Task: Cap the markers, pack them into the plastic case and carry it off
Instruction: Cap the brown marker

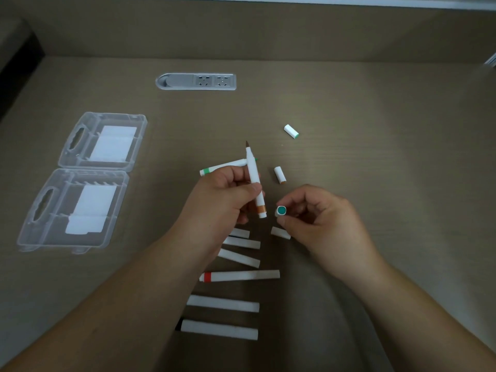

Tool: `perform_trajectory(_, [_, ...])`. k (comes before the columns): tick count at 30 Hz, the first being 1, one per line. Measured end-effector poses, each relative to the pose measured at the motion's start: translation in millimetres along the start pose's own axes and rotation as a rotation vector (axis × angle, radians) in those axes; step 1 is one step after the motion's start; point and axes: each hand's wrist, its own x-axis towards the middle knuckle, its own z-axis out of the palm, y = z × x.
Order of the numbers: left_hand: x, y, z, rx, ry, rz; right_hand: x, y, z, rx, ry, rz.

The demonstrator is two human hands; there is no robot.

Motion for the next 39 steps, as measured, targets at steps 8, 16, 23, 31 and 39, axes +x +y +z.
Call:
perform_trajectory(8, [-1.2, -0.6, -0.2, -0.002, 0.006, 0.006, 5.2, 1.2, -0.7, -0.034, -0.007, -0.033])
perform_trajectory(16, [-4.6, 1.5, -3.1, -0.008, 0.009, 0.008, 15.0, 12.2, -1.5, -0.452, -0.001, -0.186])
perform_trajectory(23, [-9.6, 2.2, -10.1, -0.011, 0.018, 0.023, 24.5, 16.6, 3.1, -0.597, -0.015, -0.183])
perform_trajectory(31, [-10.6, 0.8, -17.8, 0.011, 0.030, 0.003, 68.0, -1.7, 11.9, -0.615, 0.149, -0.001])
perform_trajectory(39, [-9.2, -3.0, -18.7, -0.004, 0.048, 0.015, 61.6, -17.7, 16.8, -0.250, 0.045, 0.166])
